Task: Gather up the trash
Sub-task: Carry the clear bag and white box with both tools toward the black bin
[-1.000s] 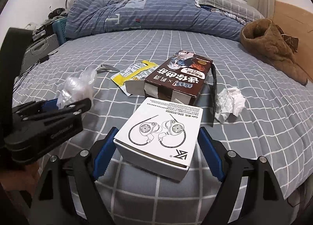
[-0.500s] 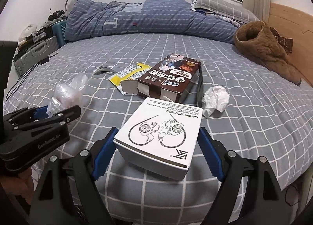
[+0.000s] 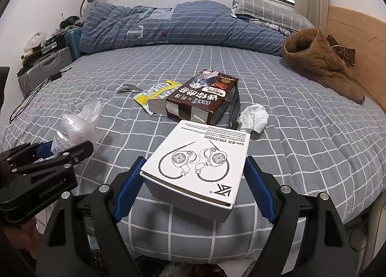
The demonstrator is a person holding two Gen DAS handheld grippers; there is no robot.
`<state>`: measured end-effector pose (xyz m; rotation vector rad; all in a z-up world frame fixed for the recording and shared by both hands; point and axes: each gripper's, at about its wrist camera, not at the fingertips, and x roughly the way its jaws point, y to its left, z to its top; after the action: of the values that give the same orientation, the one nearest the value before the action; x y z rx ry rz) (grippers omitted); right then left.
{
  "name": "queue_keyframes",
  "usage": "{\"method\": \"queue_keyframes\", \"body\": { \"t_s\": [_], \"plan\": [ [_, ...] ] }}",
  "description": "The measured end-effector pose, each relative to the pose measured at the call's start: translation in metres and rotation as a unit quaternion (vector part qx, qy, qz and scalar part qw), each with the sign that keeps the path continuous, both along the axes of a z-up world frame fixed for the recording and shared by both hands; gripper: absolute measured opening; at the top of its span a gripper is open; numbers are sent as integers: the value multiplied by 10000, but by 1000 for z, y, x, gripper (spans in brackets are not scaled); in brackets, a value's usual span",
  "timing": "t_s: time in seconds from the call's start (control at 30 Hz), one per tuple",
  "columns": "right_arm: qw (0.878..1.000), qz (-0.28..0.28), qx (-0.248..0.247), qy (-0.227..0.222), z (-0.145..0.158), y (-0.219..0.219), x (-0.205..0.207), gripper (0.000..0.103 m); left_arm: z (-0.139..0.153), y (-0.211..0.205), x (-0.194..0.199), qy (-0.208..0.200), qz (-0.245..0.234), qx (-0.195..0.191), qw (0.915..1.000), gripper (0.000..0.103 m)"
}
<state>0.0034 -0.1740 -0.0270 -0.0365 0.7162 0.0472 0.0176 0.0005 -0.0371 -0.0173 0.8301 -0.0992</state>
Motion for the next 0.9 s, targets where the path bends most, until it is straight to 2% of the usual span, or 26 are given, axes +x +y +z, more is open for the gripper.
{"method": "queue_keyframes", "body": {
  "t_s": [0.4,0.9],
  "plan": [
    [9999,-45,70,-110,19,-8,-25,78,11,1,-31,-49,-15,-9,10000,50],
    [9999,13,7,-138,29,-9,-58,78,14,-5,-71,-46,-107,55,9999,50]
  ]
}}
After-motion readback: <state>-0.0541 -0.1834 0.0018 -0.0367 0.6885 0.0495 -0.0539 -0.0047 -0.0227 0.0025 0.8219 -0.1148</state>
